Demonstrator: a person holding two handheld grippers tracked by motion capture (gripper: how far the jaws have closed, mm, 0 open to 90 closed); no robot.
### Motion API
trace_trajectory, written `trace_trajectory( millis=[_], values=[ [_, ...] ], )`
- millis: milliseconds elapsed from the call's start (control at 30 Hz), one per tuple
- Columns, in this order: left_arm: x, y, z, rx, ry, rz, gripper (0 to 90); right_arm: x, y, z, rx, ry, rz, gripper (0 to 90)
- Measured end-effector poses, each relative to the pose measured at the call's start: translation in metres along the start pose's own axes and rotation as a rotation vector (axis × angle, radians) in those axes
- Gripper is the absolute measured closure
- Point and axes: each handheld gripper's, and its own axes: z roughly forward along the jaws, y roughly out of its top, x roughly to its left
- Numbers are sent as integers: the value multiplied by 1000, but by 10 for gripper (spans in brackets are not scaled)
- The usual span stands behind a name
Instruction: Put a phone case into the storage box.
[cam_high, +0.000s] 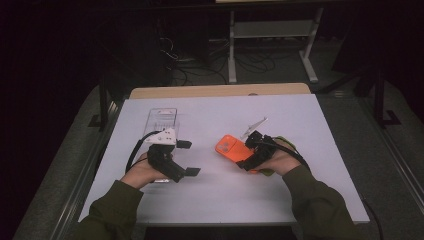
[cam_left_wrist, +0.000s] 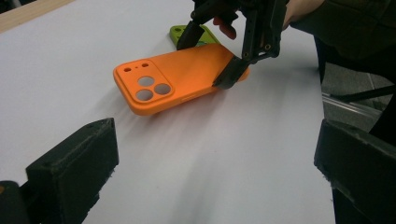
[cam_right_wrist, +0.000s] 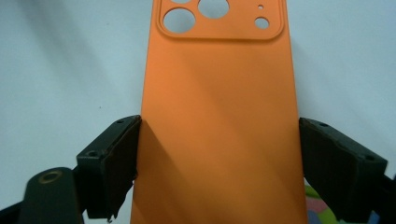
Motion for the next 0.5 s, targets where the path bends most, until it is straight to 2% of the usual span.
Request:
trace_trajectory(
  millis=[167,300,500],
  values=[
    [1,10,4,4,-1,22,0,-3,-2,-5,20,13,-25,154],
    [3,16,9,38,-12,50,0,-6,-3,-7,23,12,-60,154],
    [5,21,15,67,-29,57,0,-6,-2,-10,36,25,-91,155]
  ],
)
